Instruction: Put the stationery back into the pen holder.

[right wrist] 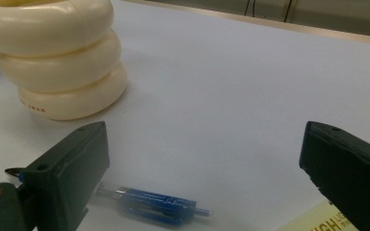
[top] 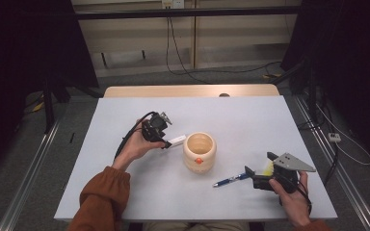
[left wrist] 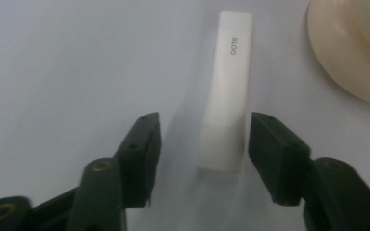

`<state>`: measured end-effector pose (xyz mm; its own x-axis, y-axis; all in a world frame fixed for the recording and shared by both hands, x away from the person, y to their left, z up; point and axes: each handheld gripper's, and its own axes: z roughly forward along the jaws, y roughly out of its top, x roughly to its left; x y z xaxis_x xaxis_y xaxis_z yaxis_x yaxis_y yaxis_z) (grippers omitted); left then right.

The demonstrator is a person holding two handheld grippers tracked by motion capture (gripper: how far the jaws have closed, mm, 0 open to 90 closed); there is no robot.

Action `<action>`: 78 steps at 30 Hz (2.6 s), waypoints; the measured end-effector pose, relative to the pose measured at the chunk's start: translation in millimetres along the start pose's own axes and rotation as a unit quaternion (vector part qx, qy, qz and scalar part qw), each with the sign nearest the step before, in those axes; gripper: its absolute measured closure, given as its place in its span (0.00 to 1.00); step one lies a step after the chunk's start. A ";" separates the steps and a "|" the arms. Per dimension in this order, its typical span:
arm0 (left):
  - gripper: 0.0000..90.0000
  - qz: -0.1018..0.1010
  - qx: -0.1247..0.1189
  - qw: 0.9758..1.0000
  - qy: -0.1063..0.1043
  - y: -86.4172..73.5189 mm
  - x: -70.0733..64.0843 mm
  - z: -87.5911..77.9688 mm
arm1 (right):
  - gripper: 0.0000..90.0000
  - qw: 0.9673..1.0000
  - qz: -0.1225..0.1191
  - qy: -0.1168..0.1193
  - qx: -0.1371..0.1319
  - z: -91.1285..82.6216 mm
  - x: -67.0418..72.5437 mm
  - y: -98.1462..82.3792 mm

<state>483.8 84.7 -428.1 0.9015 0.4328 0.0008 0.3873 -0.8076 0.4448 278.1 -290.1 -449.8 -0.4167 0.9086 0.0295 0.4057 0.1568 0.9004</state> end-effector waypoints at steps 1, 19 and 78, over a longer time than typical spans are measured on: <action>0.54 0.007 0.006 1.000 -0.006 0.5 0.7 0.2 | 0.04 1.000 0.000 0.000 0.000 0.0 0.0 0.0; 0.71 0.003 0.035 0.999 -0.027 4.5 -1.5 13.6 | 0.04 1.000 -0.001 0.004 0.001 0.4 0.3 -0.2; 0.75 -0.012 -0.038 0.998 -0.056 -67.7 -75.8 -64.9 | 0.04 0.999 -0.037 0.027 -0.010 -9.2 27.1 1.8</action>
<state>376.7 132.5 -400.1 0.9099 0.4004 -0.1084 0.3966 -0.7633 0.5099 260.0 -268.8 -443.4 -0.4876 0.8730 -0.0141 0.3570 0.2141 0.9092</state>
